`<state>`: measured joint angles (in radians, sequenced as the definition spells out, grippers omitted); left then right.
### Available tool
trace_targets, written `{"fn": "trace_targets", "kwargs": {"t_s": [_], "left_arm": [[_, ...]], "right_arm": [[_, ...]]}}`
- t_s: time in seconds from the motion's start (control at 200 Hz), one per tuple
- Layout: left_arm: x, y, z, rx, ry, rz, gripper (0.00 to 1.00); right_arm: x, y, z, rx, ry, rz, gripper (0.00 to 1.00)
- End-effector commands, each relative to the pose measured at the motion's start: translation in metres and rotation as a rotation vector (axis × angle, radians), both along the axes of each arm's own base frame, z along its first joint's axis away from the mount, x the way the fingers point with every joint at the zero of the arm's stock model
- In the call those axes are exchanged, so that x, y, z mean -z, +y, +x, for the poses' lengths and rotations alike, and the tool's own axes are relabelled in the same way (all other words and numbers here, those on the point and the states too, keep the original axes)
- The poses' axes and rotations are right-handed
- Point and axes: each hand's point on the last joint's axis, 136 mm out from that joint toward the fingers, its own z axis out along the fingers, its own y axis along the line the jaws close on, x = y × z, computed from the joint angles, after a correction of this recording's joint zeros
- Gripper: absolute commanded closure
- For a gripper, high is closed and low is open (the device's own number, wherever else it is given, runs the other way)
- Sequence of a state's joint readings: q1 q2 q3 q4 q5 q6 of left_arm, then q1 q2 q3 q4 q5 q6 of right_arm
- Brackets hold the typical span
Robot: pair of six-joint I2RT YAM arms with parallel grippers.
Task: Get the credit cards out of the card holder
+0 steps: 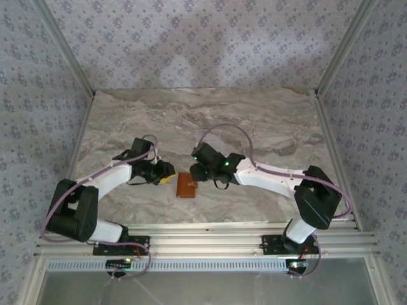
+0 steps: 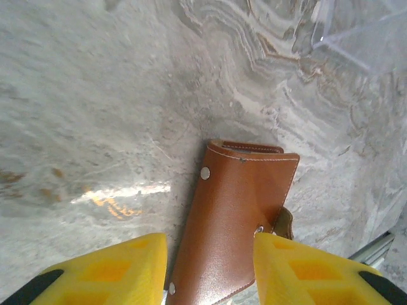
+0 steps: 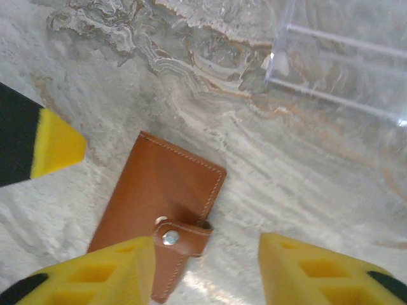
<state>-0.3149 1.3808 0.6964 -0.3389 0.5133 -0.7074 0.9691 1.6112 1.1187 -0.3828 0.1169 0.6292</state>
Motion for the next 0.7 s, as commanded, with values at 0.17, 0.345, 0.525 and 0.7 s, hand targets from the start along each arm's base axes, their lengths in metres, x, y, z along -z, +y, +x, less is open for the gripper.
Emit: {"fn": "trace_targets", "kwargs": {"t_s": [0.17, 0.345, 0.525, 0.7], "left_arm": [[-0.016, 0.024, -0.007, -0.023, -0.096, 0.059, 0.58], [-0.032, 0.028, -0.004, -0.072, -0.194, 0.031, 0.54], [-0.042, 0.041, -0.002, -0.132, -0.265, 0.080, 0.48], [-0.031, 0.066, -0.010, -0.204, -0.242, 0.203, 0.49]], "right_arm": [[0.039, 0.019, -0.018, 0.221, 0.273, -0.021, 0.35], [0.056, 0.025, -0.018, 0.219, 0.321, -0.066, 0.35], [0.073, 0.018, -0.014, 0.233, 0.341, -0.110, 0.44], [0.067, 0.011, -0.013, 0.243, 0.323, -0.106, 0.55]]}}
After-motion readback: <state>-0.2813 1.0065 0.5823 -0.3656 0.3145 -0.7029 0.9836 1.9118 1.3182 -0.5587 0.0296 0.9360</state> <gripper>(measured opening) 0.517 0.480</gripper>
